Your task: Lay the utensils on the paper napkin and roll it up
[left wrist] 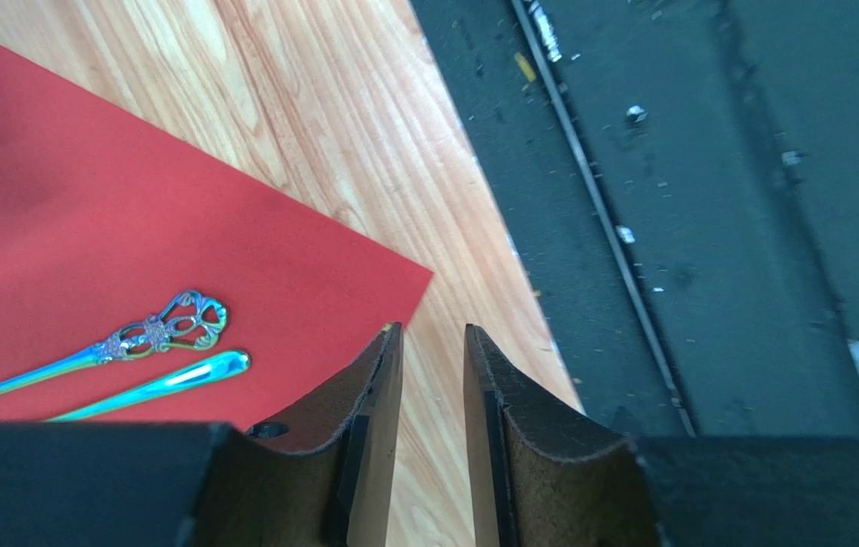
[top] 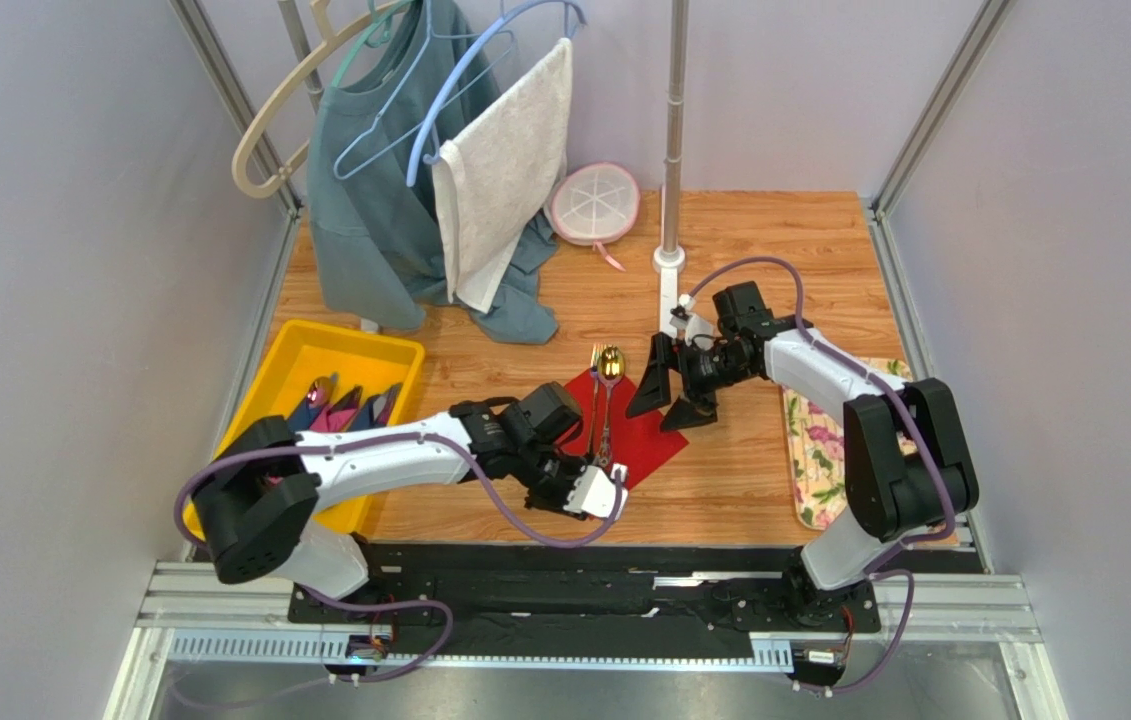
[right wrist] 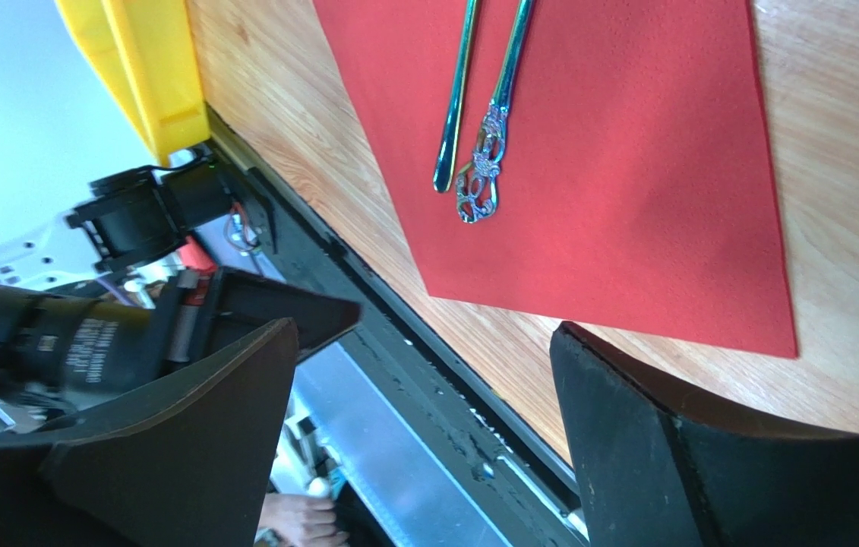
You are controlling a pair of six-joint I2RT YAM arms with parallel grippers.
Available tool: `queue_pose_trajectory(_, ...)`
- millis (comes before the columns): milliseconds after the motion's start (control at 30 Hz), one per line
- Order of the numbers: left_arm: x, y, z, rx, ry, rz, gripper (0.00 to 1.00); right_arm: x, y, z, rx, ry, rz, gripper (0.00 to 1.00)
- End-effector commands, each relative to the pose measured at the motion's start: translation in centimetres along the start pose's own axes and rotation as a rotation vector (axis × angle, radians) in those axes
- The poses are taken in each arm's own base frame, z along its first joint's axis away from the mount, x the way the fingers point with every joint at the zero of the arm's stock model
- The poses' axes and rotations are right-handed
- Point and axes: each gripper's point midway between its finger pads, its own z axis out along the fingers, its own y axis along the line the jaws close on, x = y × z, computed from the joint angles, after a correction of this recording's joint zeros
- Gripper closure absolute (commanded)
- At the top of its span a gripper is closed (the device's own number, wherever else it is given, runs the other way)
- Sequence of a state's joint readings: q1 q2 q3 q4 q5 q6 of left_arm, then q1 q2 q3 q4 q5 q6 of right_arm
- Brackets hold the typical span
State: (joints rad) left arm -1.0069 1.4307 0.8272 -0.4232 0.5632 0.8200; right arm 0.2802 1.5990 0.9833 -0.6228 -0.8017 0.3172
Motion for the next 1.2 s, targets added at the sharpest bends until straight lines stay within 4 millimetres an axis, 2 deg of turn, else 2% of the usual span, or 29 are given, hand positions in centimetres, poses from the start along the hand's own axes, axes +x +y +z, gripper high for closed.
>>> queue_pose_trajectory(0, -0.8, 2.4, 1.0, -0.044, 0.020, 0.105, 0.63, -1.5, 1.4, 0.0, -0.085, 0.003, 0.003, 0.15)
queue_pose_trajectory(333, -0.5, 2.5, 3.3, -0.011, 0.054, 0.102, 0.60, -1.6, 1.2, 0.3, -0.111, 0.037, 0.054, 0.22)
queue_pose_trajectory(700, 1.5, 1.5, 5.1, 0.045, 0.128, 0.059, 0.60, -1.8, 0.6, 0.6, -0.091, 0.037, 0.067, 0.23)
queue_pose_trajectory(833, 2.3, 1.3, 5.6, 0.061, 0.152, 0.033, 0.71, -1.8, 0.6, 0.4, -0.095, 0.032, 0.067, 0.23)
queue_pose_trajectory(1000, 1.3, 1.3, 5.3, 0.071, 0.129, 0.033, 0.90, -1.7, 0.6, 0.1, -0.098, 0.025, 0.075, 0.24)
queue_pose_trajectory(1100, 0.7, 1.5, 4.8, 0.062, 0.119, 0.046, 0.98, -1.8, 0.6, 0.1, -0.101, 0.024, 0.079, 0.24)
queue_pose_trajectory(1167, 0.2, 1.6, 4.4, 0.062, 0.108, 0.045, 1.00, -1.8, 0.7, 0.1, -0.102, 0.024, 0.081, 0.25)
